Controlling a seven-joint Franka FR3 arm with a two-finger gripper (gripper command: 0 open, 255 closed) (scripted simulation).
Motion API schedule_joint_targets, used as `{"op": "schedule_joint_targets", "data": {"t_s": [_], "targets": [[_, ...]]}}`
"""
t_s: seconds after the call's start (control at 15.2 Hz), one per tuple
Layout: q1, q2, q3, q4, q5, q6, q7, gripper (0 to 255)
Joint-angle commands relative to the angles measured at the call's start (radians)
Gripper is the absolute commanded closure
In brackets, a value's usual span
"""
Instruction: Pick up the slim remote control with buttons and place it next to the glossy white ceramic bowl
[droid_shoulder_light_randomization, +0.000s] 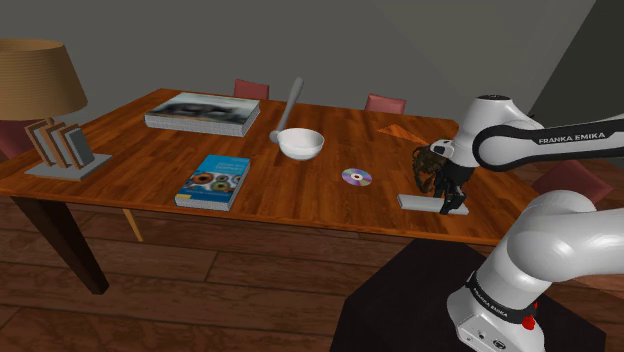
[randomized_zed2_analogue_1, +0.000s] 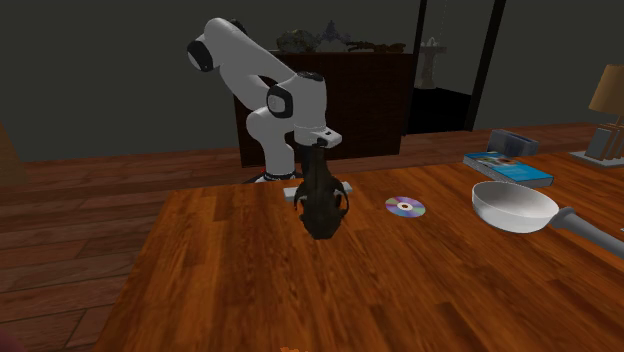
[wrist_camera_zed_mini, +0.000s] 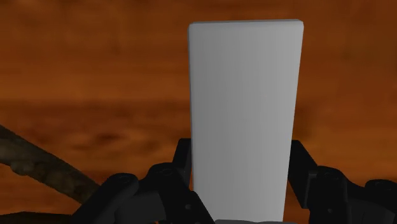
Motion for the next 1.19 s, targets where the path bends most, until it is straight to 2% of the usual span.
{"op": "schedule_joint_targets", "data": {"t_s": [0.0, 0.46, 1.12], "targets": [[0.0, 0.001, -0.001, -0.002, -0.001, 0.001, 0.0, 255], [0.0, 0.002, -0.001, -0.002, 0.0, 0.001, 0.0, 255], [0.026, -0.1, 0.08, 0.088, 0.086, -0.183, -0.009, 255]]}}
